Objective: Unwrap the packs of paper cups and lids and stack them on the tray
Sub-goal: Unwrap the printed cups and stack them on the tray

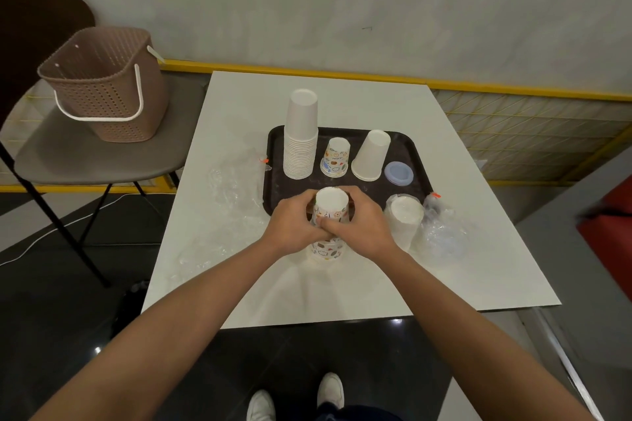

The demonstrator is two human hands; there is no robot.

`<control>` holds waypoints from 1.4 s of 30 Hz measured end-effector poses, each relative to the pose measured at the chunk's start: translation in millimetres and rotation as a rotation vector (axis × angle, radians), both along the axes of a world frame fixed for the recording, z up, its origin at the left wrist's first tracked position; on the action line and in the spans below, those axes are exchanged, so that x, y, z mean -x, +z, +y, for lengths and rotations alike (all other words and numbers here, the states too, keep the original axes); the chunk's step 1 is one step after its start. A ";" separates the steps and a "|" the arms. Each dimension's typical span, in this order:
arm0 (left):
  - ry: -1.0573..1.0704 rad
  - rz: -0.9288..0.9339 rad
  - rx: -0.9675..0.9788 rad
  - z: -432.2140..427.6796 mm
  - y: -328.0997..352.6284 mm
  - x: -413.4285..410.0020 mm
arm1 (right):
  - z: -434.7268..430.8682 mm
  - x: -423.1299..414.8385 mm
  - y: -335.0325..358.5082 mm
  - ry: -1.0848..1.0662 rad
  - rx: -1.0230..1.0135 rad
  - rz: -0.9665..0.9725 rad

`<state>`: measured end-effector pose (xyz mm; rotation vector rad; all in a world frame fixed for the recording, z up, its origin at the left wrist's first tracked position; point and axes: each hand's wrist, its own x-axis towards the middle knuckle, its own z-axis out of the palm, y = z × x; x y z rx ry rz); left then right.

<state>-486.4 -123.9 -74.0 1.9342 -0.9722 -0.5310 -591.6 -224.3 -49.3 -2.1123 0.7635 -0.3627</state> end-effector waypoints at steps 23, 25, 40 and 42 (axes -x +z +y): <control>-0.052 -0.181 0.077 -64.8 86.9 -62.6 | -61.8 -56.5 75.3 -0.040 0.107 -0.172; -0.015 -0.185 0.082 -80.8 88.9 -66.7 | -79.7 -64.4 77.7 -0.025 0.106 -0.177; 0.281 -0.053 0.030 -180.5 42.9 -73.8 | -192.4 -119.8 54.0 0.214 0.105 0.045; 0.301 -0.053 0.003 -185.0 33.6 -74.7 | -198.0 -125.3 44.2 0.246 0.092 0.079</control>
